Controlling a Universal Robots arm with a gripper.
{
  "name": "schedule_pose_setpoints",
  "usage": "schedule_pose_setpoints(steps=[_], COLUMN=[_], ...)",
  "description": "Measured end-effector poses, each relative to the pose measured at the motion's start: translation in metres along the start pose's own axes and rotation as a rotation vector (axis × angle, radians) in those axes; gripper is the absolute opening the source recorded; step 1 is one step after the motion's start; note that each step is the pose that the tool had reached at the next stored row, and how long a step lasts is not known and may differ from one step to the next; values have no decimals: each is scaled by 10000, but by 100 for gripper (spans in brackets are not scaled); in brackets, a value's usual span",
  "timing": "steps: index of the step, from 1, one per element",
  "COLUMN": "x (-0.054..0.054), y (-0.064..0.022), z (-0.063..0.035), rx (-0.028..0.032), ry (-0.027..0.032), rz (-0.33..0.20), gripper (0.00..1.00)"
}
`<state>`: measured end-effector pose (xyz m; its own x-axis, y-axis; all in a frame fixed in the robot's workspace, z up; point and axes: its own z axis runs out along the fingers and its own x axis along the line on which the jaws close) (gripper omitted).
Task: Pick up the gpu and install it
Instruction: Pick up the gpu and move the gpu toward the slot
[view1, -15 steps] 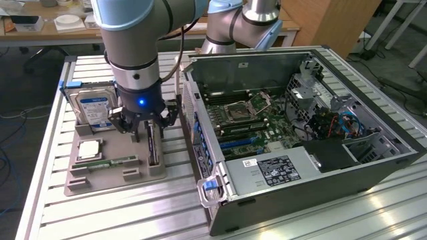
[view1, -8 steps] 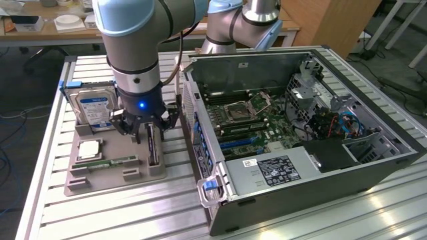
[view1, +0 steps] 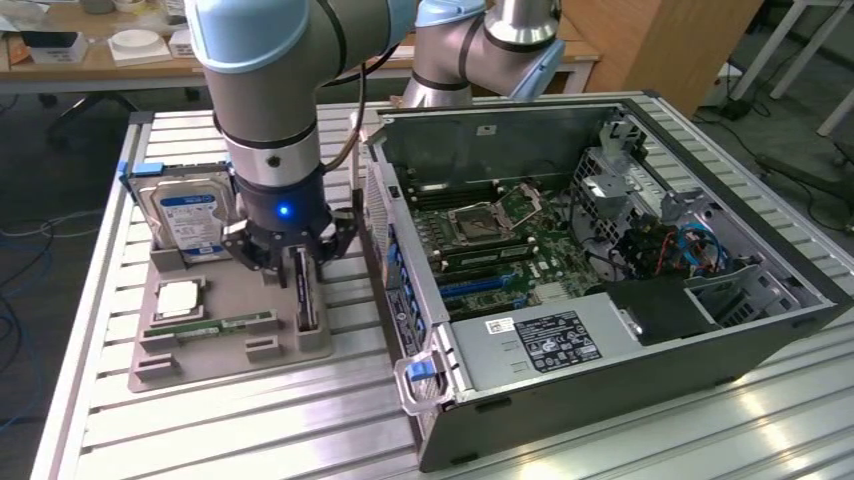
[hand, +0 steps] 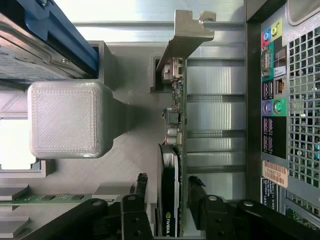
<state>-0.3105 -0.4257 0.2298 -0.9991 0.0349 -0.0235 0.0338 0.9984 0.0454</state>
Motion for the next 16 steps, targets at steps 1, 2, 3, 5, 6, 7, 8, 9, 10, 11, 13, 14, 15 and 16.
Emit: schedule_pose_setpoints(steps=[1, 2, 3, 5, 6, 7, 8, 9, 10, 11, 13, 14, 15, 16], x=[0, 0, 0, 0, 0, 0, 0, 0, 0, 0, 0, 0, 0, 0], y=[0, 0, 0, 0, 0, 0, 0, 0, 0, 0, 0, 0, 0, 0], z=[1, 1, 1, 1, 2, 2, 2, 2, 2, 2, 2, 2, 2, 2], rx=[-1, -1, 0, 0, 0, -1, 0, 0, 0, 0, -1, 0, 0, 0], ry=[-1, 0, 0, 0, 0, -1, -1, 1, 0, 0, 0, 0, 0, 0], rz=[0, 0, 0, 0, 0, 0, 0, 0, -1, -1, -1, 0, 0, 0], gripper=[45, 45, 38, 38, 38, 37, 37, 31, 31, 26, 26, 26, 26, 26])
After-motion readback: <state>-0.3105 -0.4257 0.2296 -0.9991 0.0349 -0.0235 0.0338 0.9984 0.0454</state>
